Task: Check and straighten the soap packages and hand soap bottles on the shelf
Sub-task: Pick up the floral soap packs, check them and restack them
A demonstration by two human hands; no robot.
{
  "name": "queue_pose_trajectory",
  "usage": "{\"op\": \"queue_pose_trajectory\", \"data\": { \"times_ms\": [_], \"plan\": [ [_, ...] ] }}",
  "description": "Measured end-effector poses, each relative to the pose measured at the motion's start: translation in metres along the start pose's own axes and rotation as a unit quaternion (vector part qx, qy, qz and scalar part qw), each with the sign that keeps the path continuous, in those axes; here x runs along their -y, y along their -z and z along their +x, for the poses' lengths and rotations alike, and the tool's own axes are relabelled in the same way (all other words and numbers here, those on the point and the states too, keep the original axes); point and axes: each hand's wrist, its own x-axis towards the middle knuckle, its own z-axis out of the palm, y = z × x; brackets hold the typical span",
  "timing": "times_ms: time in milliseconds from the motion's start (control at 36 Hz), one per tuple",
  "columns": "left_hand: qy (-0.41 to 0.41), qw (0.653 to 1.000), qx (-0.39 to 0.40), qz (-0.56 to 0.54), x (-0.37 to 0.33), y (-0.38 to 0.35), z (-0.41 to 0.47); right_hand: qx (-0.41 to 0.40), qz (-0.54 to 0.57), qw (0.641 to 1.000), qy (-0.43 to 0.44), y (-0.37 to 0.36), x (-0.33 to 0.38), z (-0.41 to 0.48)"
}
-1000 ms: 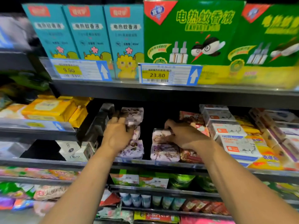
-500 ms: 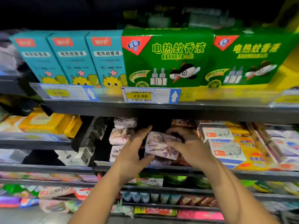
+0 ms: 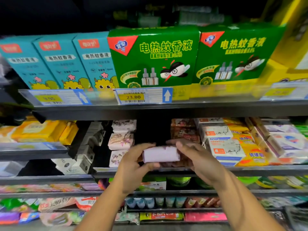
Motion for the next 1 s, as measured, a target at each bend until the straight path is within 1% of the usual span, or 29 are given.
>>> {"op": "queue_pose_trajectory", "data": {
  "times_ms": [56,111,194,278,306,361,389,417,472,528,583,639,694,750,833,861,917,944,1000],
  "plan": [
    [0.037,0.997,-0.008,-0.062,-0.005,0.003,-0.001,0.014,-0.039,0.999,0.015,-0.001,0.002,-0.004],
    [0.059,0.989,-0.003,-0.133,-0.013,0.005,-0.001,0.011,-0.063,0.998,0.019,-0.005,0.004,-0.004],
    [0.054,0.981,0.005,-0.186,-0.024,0.004,0.000,-0.020,-0.092,0.994,0.048,-0.010,0.006,-0.002],
    [0.088,0.970,-0.011,-0.226,-0.026,0.001,0.001,-0.044,-0.077,0.994,0.058,-0.015,0.007,-0.001],
    [0.102,0.965,-0.005,-0.240,-0.024,0.002,0.001,-0.047,-0.072,0.995,0.060,-0.016,0.007,-0.001],
    [0.116,0.958,0.033,-0.259,-0.017,0.005,-0.002,-0.056,-0.052,0.995,0.057,-0.019,0.005,-0.001],
    [0.110,0.959,0.055,-0.254,-0.015,0.007,-0.003,-0.061,-0.032,0.996,0.048,-0.020,0.005,-0.001],
    [0.096,0.967,0.071,-0.226,-0.014,0.011,-0.004,-0.068,-0.009,0.997,0.034,-0.020,0.004,0.000],
    [0.048,0.989,0.079,-0.112,-0.014,0.016,-0.003,-0.080,0.023,0.996,0.012,-0.019,0.004,0.001],
    [-0.024,0.998,0.062,-0.013,-0.013,0.018,-0.002,-0.078,0.025,0.997,-0.001,-0.020,0.005,0.000],
    [-0.055,0.998,0.040,0.014,-0.012,0.017,-0.002,-0.072,0.018,0.997,-0.009,-0.021,0.005,-0.001],
    [-0.053,0.998,0.027,0.009,-0.010,0.015,-0.002,-0.073,0.020,0.997,-0.011,-0.022,0.007,-0.002],
    [-0.029,0.999,0.011,-0.013,-0.007,0.014,-0.003,-0.065,0.006,0.998,-0.015,-0.022,0.012,-0.005],
    [0.013,0.997,-0.004,-0.073,-0.007,0.012,-0.005,-0.055,-0.028,0.998,-0.015,-0.021,0.019,-0.008],
    [0.087,0.968,-0.021,-0.233,-0.017,0.005,-0.006,-0.039,-0.085,0.995,-0.015,-0.017,0.027,-0.014],
    [0.109,0.958,-0.032,-0.263,-0.021,0.004,-0.007,-0.035,-0.118,0.992,-0.015,-0.015,0.027,-0.014],
    [0.147,0.945,-0.054,-0.286,-0.025,0.002,-0.007,-0.025,-0.171,0.985,0.004,-0.012,0.028,-0.012],
    [0.163,0.941,-0.062,-0.291,-0.025,0.001,-0.008,-0.025,-0.161,0.987,0.014,-0.011,0.027,-0.011],
    [0.190,0.934,-0.074,-0.293,-0.027,-0.002,-0.008,0.000,-0.111,0.993,0.034,-0.010,0.025,-0.009]
  ]
}}
